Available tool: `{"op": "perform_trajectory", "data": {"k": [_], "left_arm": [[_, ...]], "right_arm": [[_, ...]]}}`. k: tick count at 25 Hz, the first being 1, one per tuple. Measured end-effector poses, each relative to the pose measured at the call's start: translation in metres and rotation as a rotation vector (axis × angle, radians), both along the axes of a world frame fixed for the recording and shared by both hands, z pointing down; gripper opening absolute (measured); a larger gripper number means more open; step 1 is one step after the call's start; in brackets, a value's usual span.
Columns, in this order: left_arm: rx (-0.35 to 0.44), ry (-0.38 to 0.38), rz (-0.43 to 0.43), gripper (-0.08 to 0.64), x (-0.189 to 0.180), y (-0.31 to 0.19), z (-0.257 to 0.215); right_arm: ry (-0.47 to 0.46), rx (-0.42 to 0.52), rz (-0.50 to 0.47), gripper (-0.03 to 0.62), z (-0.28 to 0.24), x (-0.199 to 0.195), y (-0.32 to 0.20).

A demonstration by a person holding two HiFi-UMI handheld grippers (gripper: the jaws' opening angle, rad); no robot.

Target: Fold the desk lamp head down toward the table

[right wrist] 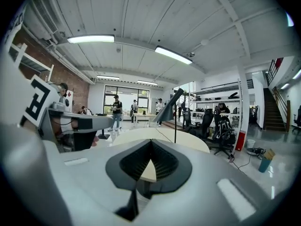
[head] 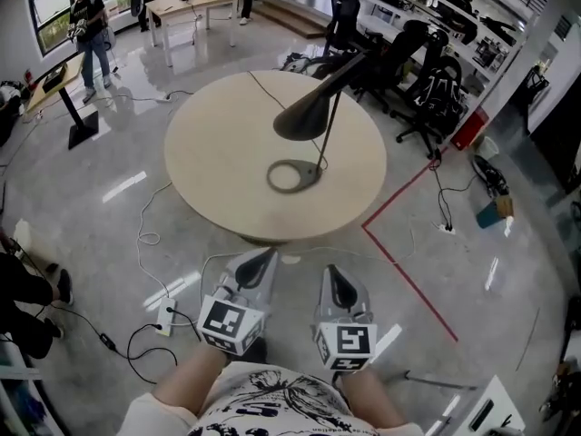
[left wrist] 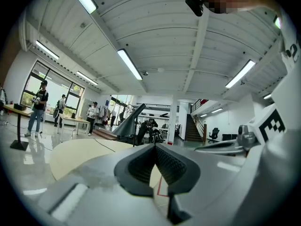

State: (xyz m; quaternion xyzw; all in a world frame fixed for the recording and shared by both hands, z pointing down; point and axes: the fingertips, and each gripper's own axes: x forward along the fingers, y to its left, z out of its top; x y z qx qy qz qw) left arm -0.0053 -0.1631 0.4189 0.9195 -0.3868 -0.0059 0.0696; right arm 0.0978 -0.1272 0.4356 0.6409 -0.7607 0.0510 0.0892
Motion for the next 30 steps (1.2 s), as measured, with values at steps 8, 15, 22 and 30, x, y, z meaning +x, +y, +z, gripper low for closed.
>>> {"op": "perform_trajectory", "data": {"k": [8,15,22,30], "left_arm": [[0.005,-0.015,-0.022,0.005,0.039,0.096,0.002],[-0.008,-0.015,-0.12,0.005,0.031,0.177,0.013],[0.015,-0.021,-0.131,0.004,0.03,0.225,0.006],[0.013,0.009,-0.137,0.003,0.015,0.285,-0.008]], "right_arm": [[-0.006,0.016,-0.055,0.009,0.0,0.034,0.084],[-0.065,0.01,-0.14,0.009,0.017,0.034,0.154],[-0.088,0.086,-0.185,0.009,0.007,0.02,0.2],[-0.083,0.088,-0.123,0.009,-0.006,0.016,0.26]]}}
